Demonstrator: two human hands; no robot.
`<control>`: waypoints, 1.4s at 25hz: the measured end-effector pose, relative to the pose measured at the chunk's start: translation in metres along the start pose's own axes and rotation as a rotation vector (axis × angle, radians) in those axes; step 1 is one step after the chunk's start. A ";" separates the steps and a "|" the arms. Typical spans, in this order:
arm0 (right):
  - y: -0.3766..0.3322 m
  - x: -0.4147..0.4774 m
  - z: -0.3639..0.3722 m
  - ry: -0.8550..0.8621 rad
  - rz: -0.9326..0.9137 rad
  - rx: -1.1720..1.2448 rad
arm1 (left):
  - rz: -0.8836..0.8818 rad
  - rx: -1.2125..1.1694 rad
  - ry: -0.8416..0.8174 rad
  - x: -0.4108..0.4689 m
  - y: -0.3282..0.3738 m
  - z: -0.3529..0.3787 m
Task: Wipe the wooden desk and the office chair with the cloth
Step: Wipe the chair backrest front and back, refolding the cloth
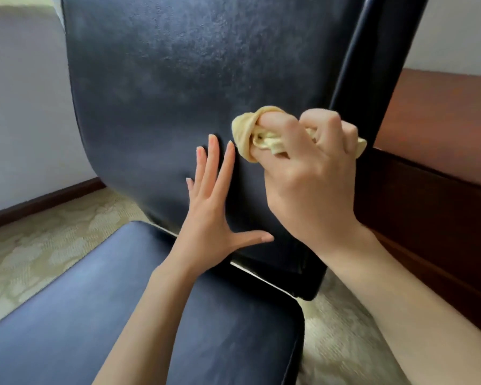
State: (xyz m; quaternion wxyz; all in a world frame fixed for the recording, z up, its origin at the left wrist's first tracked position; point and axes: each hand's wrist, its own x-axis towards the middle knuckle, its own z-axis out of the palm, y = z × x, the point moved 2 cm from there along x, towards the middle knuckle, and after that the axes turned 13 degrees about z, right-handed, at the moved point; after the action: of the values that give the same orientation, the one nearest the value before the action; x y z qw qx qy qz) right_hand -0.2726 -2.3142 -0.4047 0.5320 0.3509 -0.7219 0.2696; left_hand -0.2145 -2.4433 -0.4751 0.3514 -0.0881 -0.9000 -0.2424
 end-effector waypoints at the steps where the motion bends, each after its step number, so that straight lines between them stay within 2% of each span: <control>1: 0.000 -0.010 0.006 0.016 -0.012 -0.007 | 0.027 0.022 0.018 -0.005 -0.007 0.003; 8: -0.009 -0.031 0.038 -0.145 -0.063 -0.039 | 0.060 0.045 -0.099 -0.008 -0.043 -0.015; 14: -0.021 -0.029 0.045 -0.180 -0.160 -0.119 | 0.067 0.034 -0.148 -0.007 -0.059 -0.027; 16: -0.018 -0.017 0.037 -0.130 -0.088 -0.075 | 0.066 0.041 -0.141 -0.006 -0.058 -0.026; 19: 0.002 0.020 0.022 0.063 0.175 0.012 | 0.093 0.050 -0.106 -0.007 -0.062 -0.021; 21: 0.015 0.045 0.012 0.136 0.239 -0.018 | 0.096 0.062 -0.087 -0.007 -0.063 -0.018; 24: 0.019 0.079 0.001 0.203 0.197 -0.061 | 0.083 0.105 -0.091 -0.007 -0.063 -0.017; 26: 0.011 0.093 -0.004 0.228 0.095 -0.056 | 0.058 0.193 -0.081 -0.007 -0.057 -0.015; 29: -0.004 0.086 0.008 0.129 -0.125 -0.131 | 0.034 0.310 -0.050 -0.008 -0.047 -0.015; 32: -0.014 0.059 0.033 0.009 -0.119 -0.177 | 0.046 0.408 -0.036 -0.021 -0.046 -0.017; 35: -0.021 0.018 0.050 0.012 -0.191 -0.143 | -0.103 0.489 -0.037 -0.046 -0.059 -0.016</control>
State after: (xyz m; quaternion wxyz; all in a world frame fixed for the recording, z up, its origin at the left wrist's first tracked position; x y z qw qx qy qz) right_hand -0.2879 -2.3690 -0.4013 0.5831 0.3776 -0.6995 0.1675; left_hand -0.1903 -2.5015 -0.5178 0.3332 0.0411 -0.9414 -0.0335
